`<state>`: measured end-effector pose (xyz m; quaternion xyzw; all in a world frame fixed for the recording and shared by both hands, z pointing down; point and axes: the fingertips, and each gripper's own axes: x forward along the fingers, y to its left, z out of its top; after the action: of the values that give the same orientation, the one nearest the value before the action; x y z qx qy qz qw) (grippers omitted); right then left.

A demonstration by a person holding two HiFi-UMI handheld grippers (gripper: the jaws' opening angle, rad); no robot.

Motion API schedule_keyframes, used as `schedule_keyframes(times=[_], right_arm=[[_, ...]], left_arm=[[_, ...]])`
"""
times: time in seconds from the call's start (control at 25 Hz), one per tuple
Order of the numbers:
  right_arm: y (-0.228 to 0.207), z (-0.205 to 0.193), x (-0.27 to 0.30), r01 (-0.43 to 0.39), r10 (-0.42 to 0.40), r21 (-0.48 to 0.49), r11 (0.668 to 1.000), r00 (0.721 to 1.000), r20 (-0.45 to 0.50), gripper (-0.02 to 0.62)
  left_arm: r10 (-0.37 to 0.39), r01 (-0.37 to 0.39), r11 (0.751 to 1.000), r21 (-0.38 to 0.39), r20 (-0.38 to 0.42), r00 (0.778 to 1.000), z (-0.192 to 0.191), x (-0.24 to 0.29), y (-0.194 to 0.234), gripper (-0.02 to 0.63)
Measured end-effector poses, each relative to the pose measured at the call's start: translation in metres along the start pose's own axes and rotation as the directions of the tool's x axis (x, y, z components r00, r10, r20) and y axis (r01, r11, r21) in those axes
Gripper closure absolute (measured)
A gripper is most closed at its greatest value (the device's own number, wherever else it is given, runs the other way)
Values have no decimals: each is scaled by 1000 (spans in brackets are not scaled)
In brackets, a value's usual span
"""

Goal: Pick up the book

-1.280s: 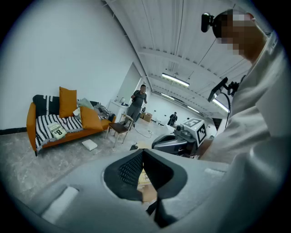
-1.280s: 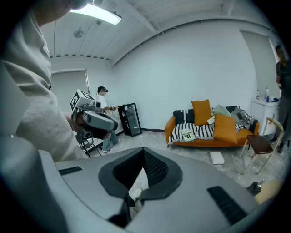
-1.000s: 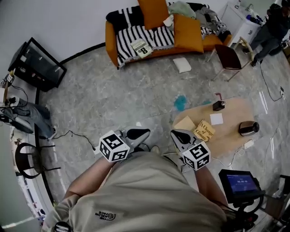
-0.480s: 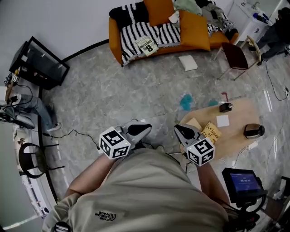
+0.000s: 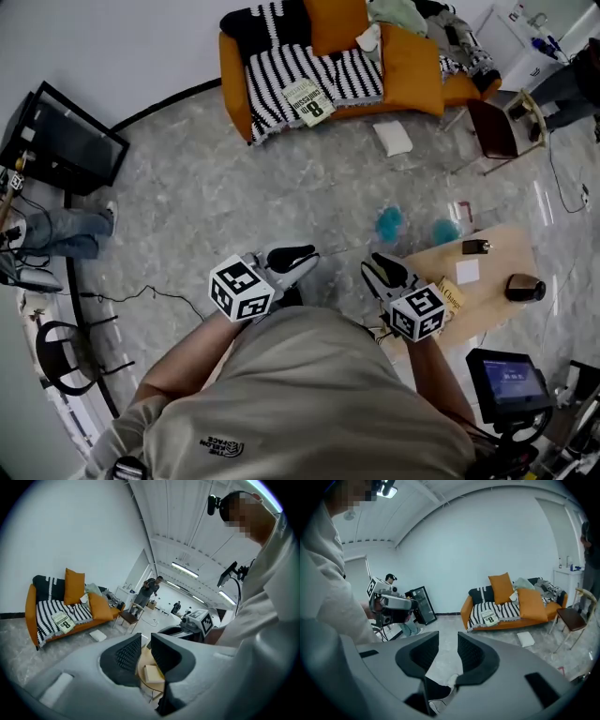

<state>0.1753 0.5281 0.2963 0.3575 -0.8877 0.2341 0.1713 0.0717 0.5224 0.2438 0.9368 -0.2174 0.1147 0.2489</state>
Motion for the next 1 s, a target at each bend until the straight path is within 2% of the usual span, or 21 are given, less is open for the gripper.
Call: schedule_keyframes(times=[0.16,0.36,0.52,0.68,0.8,0.88,1.0], right_arm=[[-9,35,72,14,-13,27,1000,1000,-18,471],[-20,72,153,2,-1,46,999,1000,-21,471],[-44,87,209,-42,46,149,988,999,-18,471],[-86,83,262,-108,112,334,936,994,7,471],[-114,71,282,-114,126,407,906,992,-3,468],[-140,65,317,-121,146,455,882,989,-19,457],[-186,55,376,-156,191,569,808,982,-3,439]], left_arm=[[-11,11,1000,10,-5,1000,26,-27,69,545],[-4,3,1000,-13,-9,1000,42,-59,146,545],[6,-6,999,-52,-5,1000,49,-64,196,545],[34,-33,996,-85,10,999,61,-56,239,545],[43,-42,996,-80,0,999,69,-51,247,545],[64,-66,994,-90,-22,998,76,-46,275,545],[94,-102,987,-123,-75,993,83,-25,325,545]])
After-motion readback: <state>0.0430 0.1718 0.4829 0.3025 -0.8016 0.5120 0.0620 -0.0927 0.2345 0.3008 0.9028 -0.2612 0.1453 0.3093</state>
